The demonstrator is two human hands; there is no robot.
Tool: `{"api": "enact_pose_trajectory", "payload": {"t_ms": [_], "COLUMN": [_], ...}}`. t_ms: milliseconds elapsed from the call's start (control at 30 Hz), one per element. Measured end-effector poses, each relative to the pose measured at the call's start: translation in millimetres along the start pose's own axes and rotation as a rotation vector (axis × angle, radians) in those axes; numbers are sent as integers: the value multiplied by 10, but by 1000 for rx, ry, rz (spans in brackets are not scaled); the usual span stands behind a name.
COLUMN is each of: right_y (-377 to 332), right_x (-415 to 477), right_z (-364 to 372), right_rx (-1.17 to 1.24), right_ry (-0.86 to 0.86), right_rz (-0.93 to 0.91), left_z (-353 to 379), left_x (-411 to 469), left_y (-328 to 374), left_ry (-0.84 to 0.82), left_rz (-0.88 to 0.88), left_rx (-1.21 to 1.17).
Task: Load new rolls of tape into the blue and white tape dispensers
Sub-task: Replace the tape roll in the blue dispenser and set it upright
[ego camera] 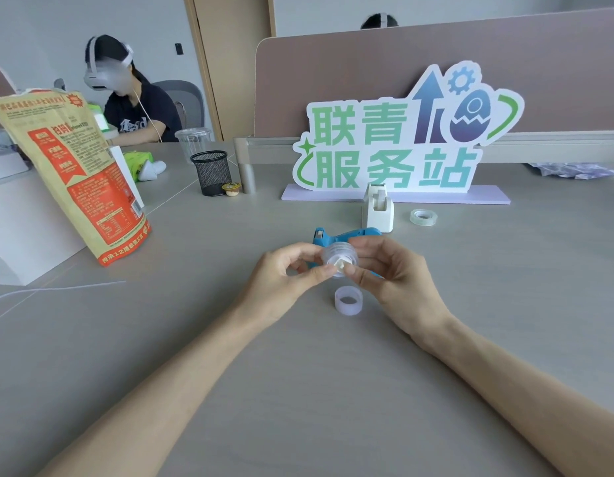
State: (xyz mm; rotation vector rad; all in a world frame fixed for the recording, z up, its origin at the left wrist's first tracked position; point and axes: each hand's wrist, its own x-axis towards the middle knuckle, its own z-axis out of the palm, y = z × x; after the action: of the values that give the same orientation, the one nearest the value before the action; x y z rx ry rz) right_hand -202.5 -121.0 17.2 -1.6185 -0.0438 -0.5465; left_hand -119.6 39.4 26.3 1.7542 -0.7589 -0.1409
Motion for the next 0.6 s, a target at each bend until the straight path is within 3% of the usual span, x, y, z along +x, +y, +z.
{"api": "enact_pose_trajectory", "payload": {"t_ms": [200,600], "right_y": [-33,-15], "right_x": [-26,-49], "right_z": [16,30], "right_rx": [-150,-277], "right_ry": [42,55], "right_rz": [-77,-147], "left_z": [18,24], "left_x": [-54,-29], "left_y": [104,129], "left_ry": [-24,96], "left_rz": [-232,-228], "left_rx": [-152,-147]}}
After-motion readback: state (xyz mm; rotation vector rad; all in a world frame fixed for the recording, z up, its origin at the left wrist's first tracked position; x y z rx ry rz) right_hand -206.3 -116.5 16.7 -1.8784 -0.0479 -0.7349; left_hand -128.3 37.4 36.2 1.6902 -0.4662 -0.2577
